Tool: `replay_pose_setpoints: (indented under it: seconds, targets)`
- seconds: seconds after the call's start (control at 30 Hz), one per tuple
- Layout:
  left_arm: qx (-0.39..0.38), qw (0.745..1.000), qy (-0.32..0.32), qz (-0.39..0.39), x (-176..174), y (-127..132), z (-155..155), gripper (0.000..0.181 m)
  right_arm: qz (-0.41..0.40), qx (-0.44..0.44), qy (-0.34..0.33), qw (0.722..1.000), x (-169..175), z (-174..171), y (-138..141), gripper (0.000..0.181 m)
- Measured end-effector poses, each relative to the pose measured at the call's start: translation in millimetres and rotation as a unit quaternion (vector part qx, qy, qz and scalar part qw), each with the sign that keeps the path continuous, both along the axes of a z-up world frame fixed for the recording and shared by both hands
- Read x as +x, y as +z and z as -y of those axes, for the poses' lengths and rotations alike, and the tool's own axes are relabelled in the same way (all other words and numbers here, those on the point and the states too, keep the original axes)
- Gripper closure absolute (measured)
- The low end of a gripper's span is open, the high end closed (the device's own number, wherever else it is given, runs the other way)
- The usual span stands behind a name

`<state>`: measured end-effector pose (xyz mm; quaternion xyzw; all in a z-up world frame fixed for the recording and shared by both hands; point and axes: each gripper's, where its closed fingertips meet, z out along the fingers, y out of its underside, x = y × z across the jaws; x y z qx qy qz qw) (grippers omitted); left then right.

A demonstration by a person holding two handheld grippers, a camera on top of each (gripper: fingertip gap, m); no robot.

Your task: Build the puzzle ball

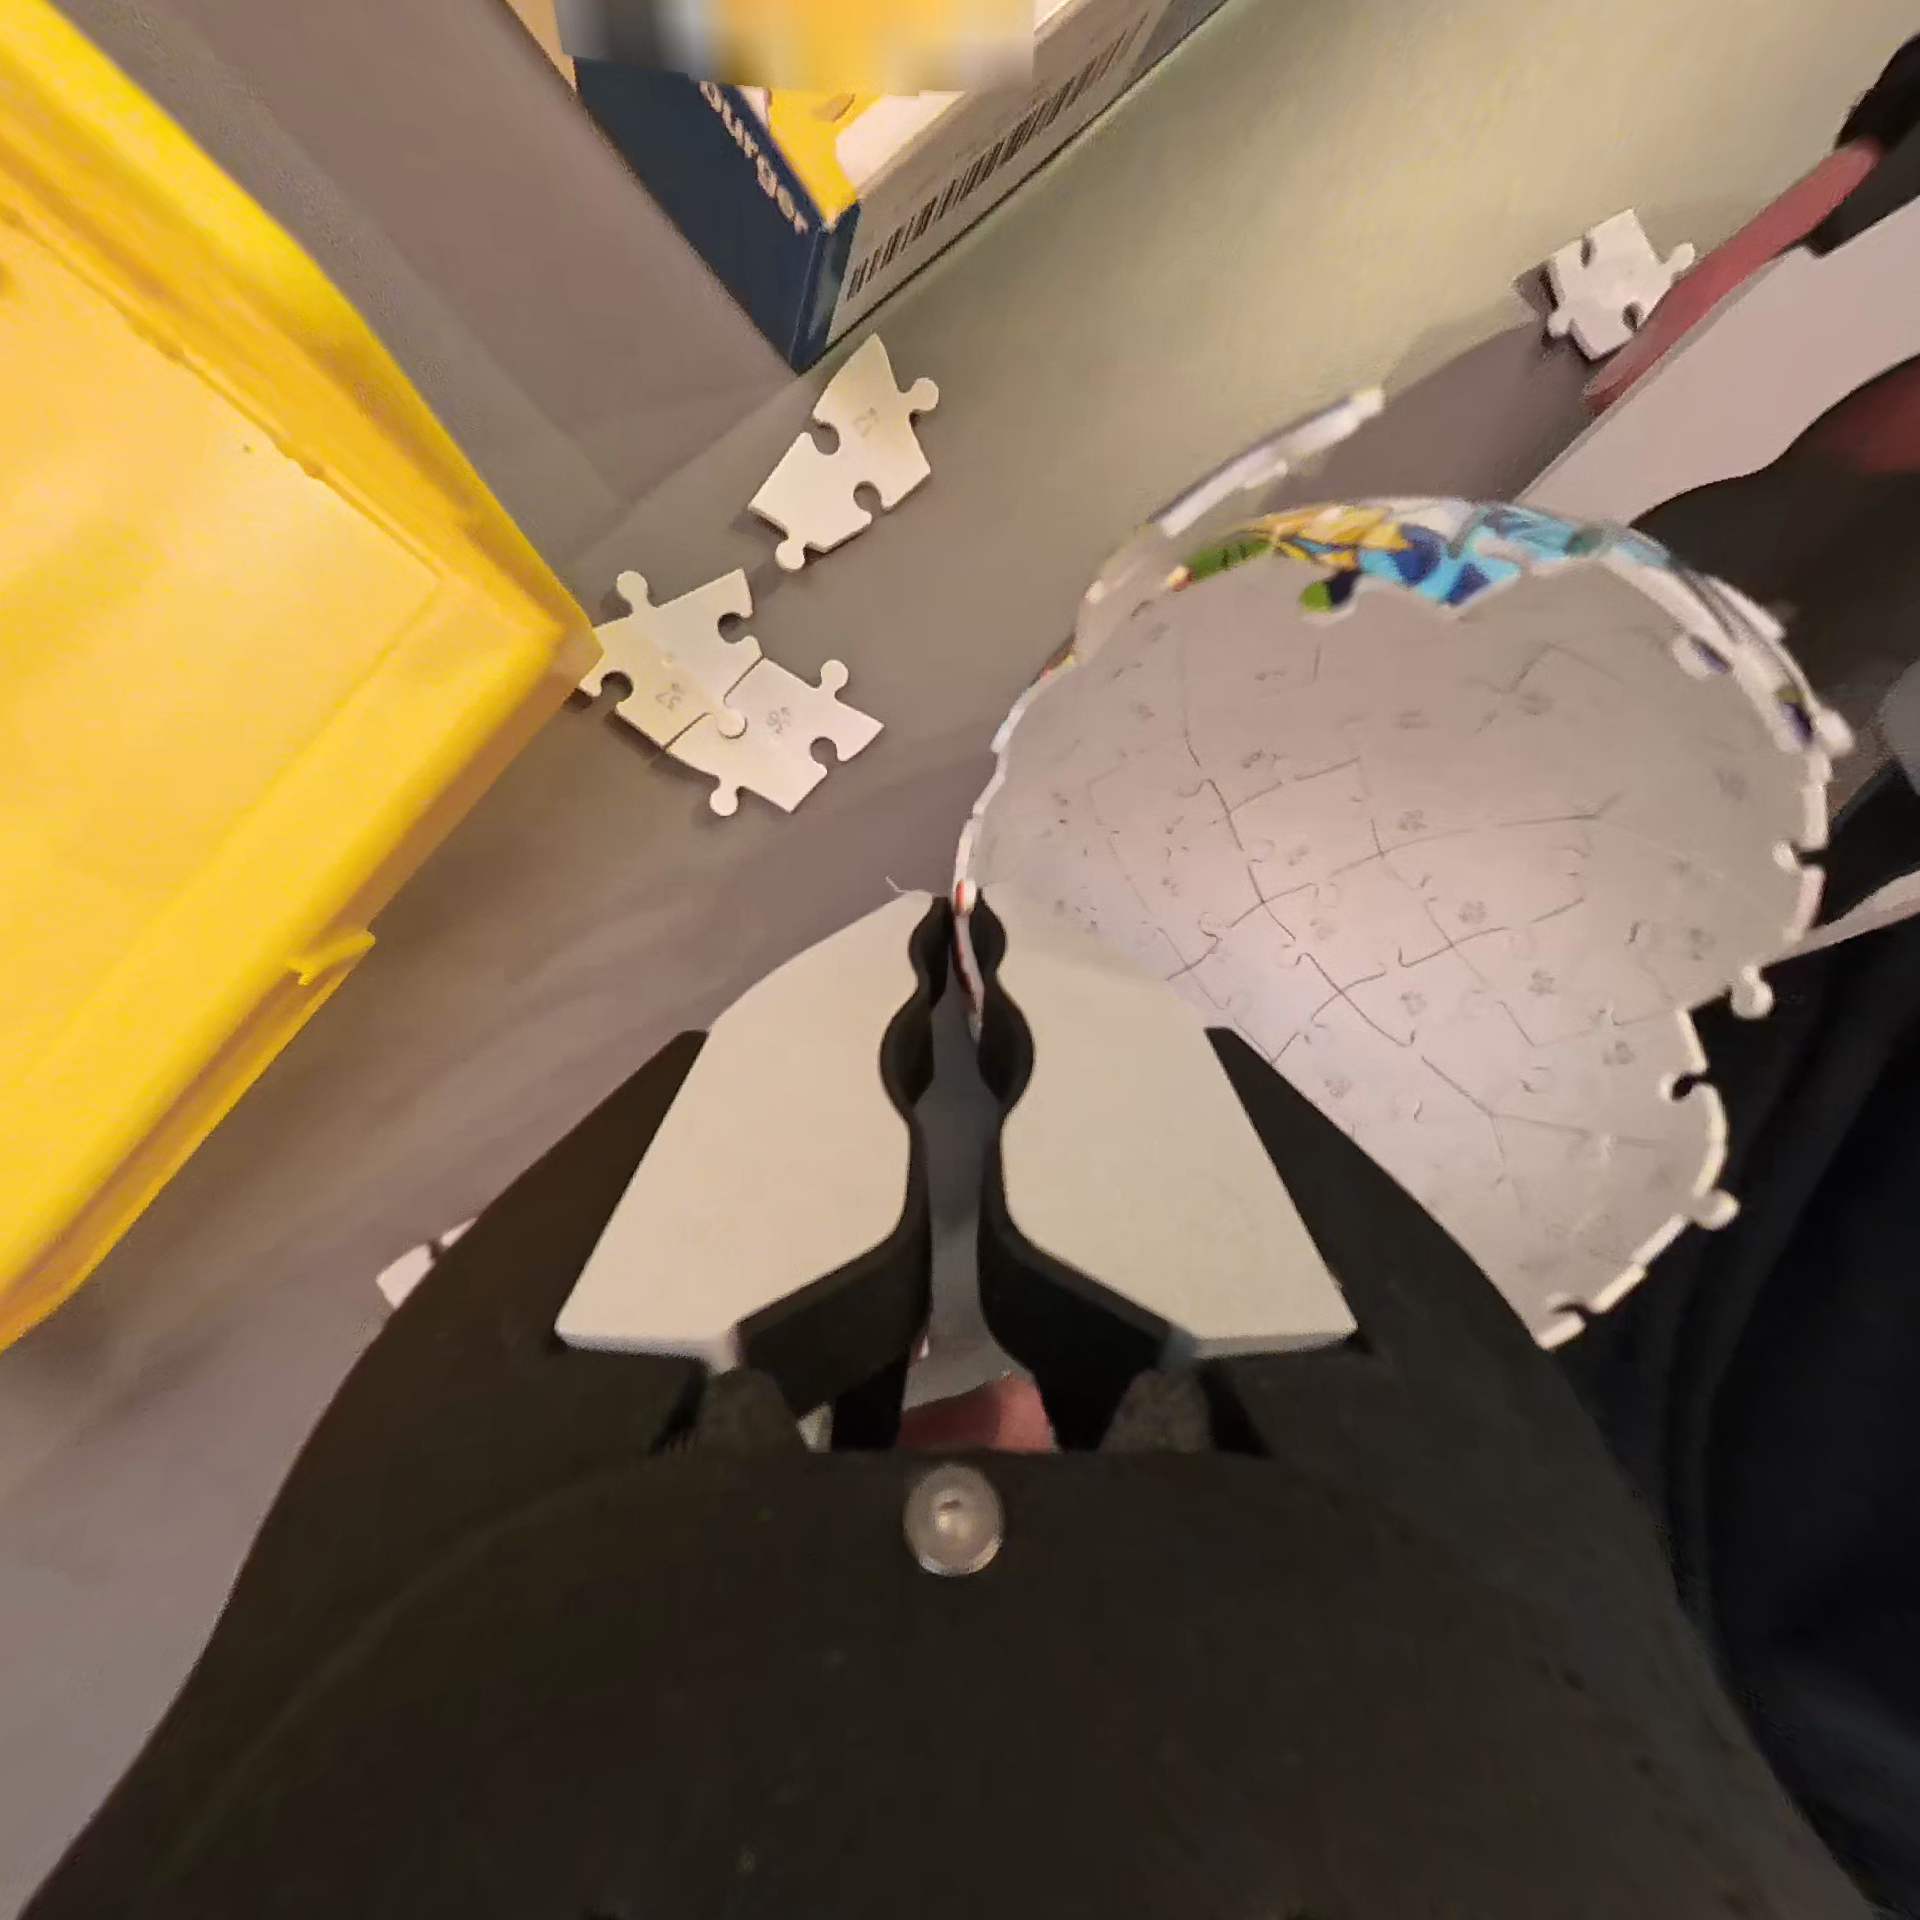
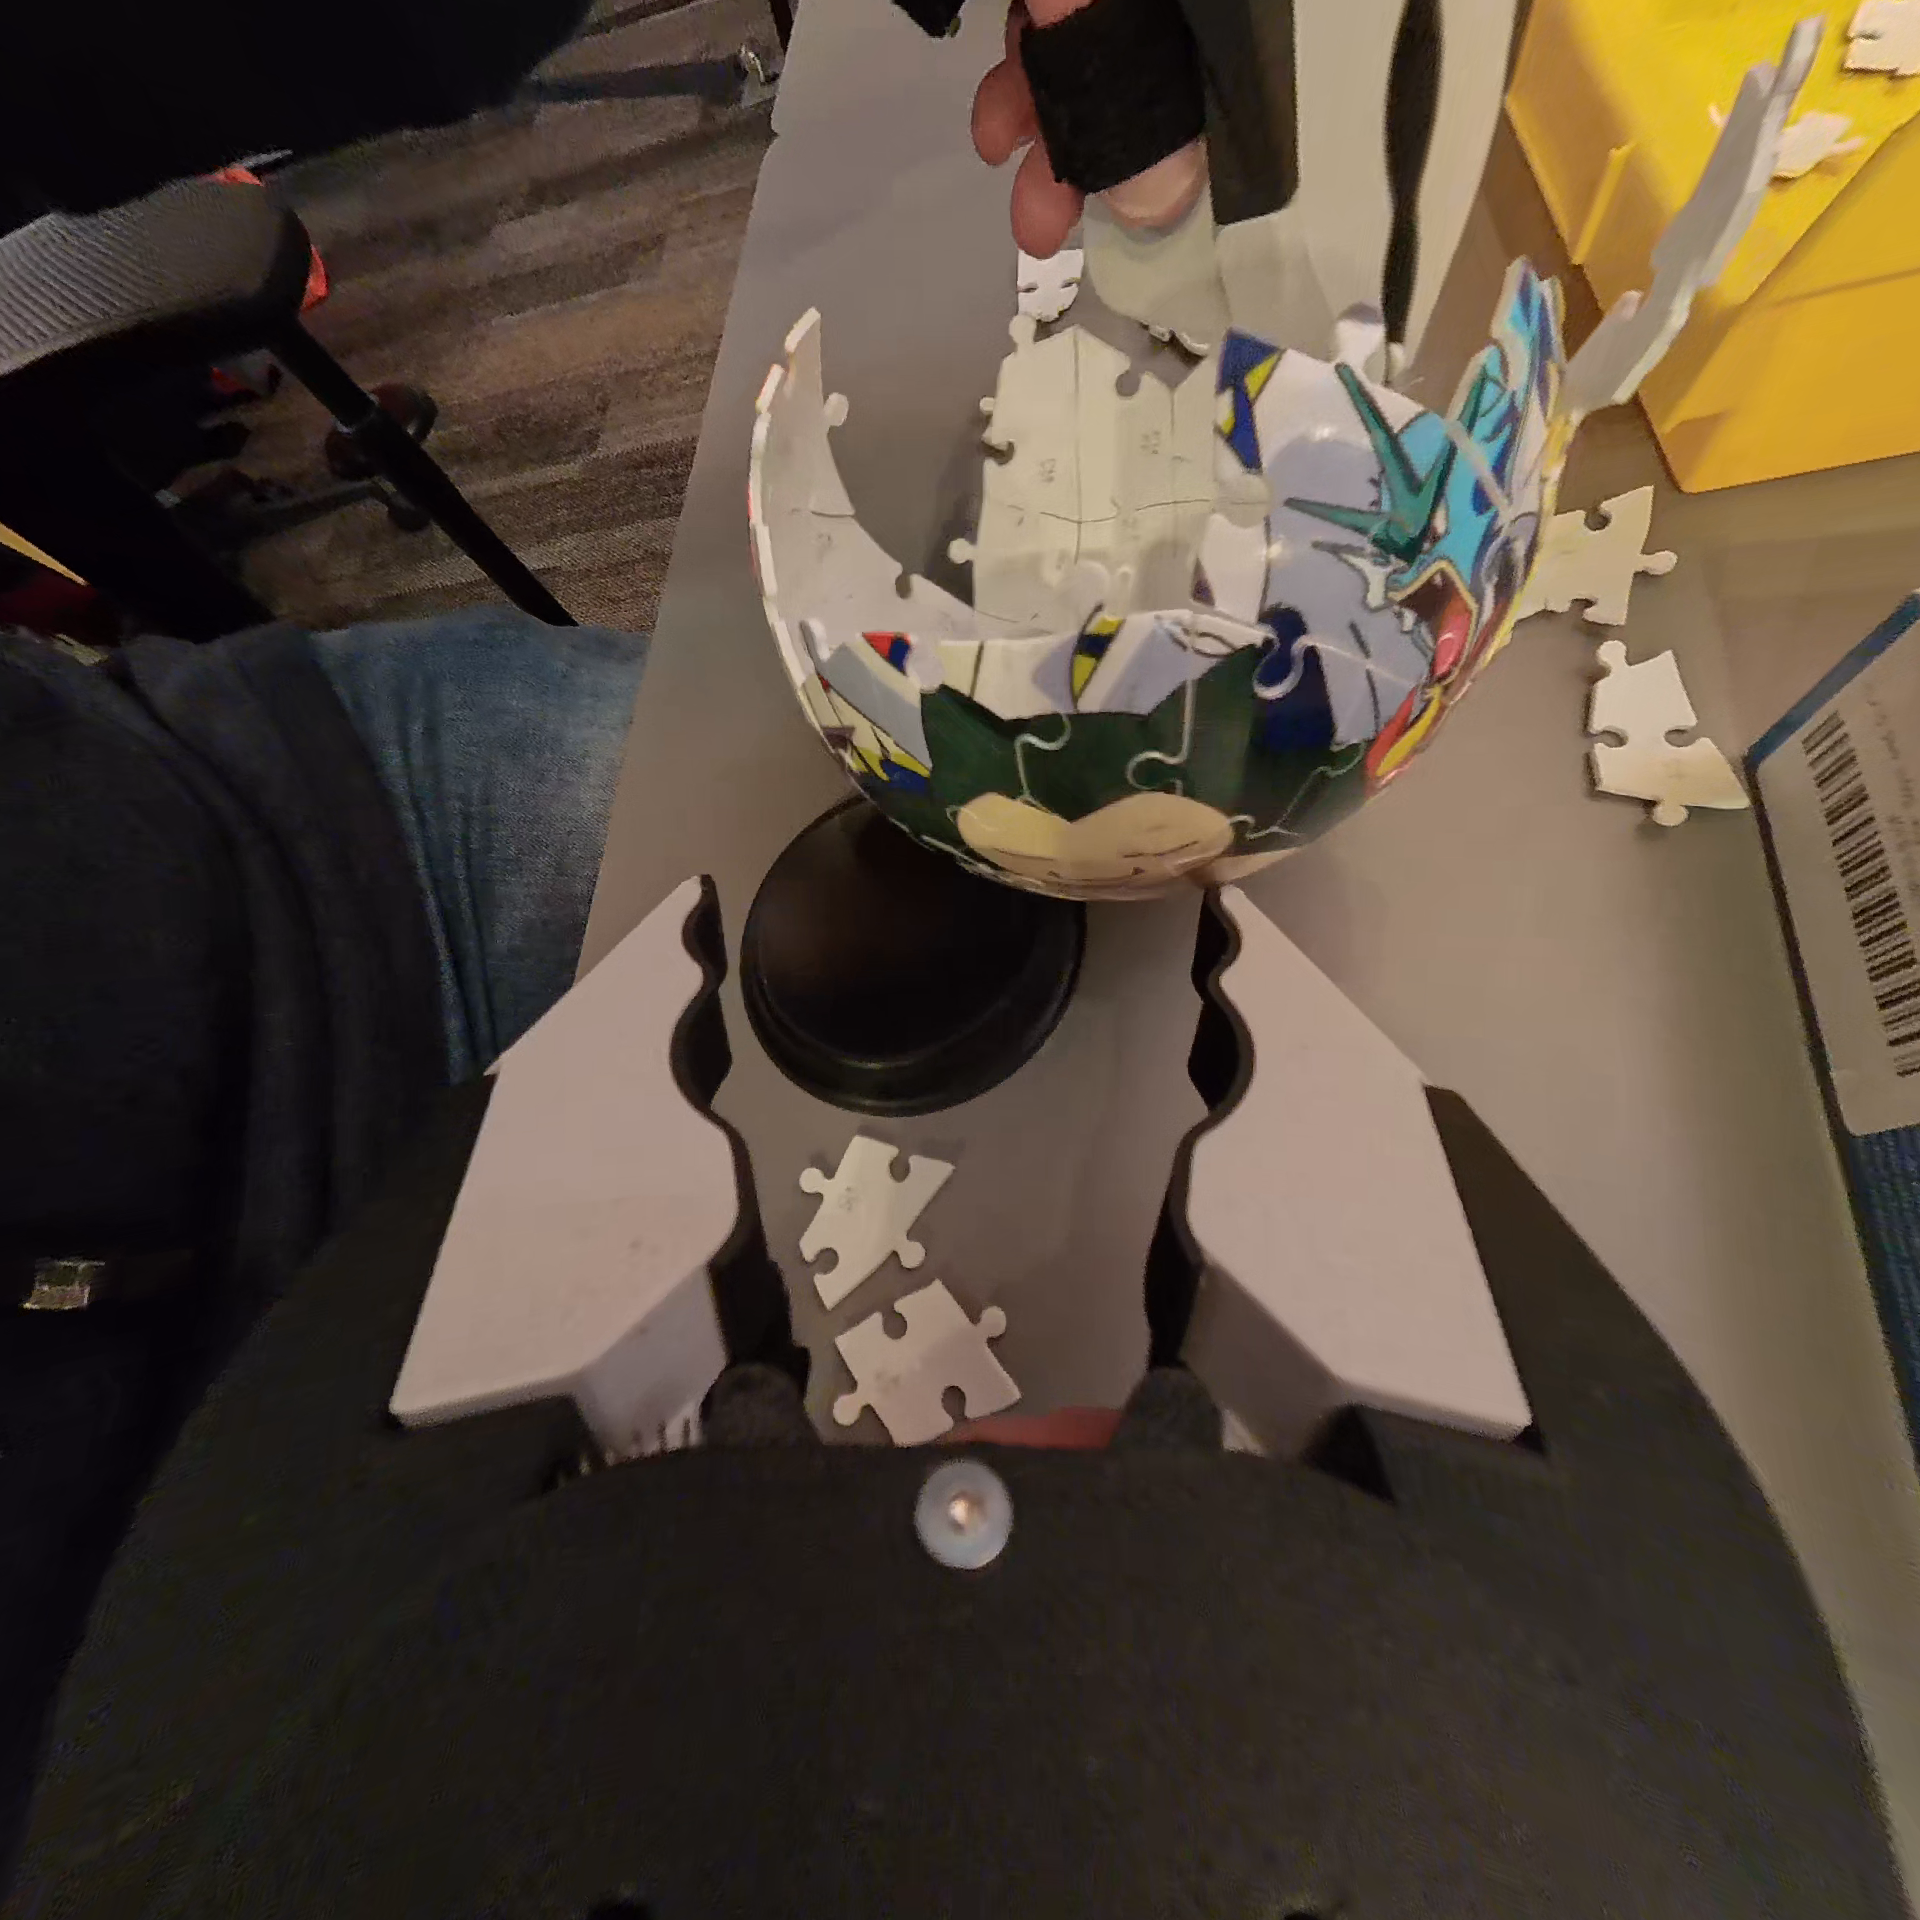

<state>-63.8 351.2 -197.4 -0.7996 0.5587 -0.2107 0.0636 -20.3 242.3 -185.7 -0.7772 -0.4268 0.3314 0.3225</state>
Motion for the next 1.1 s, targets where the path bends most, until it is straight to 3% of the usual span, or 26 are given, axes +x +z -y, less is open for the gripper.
replay_pose_setpoints:
  seconds: [0.3,0.5,0.8,1.1]
  targets:
    - [-0.003,0.998,-0.055,-0.03,0.8,-4.2,16.4,0.155,-0.002,-0.007,-0.002,1.0,-4.8,2.7,-2.5,0.091]
    - [-0.012,0.996,-0.063,-0.054,-3.6,-13.2,18.2,0.176,-0.003,-0.009,0.003,1.0,-7.9,4.6,-3.9,0.092]
    - [-0.008,0.996,-0.075,-0.048,-2.0,-4.2,12.9,0.178,-0.021,-0.02,0.009,1.0,-12.8,7.8,0.5,0.092]
    - [-0.022,0.981,-0.161,-0.11,-10.3,13.7,23.5,0.178,-0.069,-0.041,0.027,0.996,-26.9,25.5,25.1,0.091]
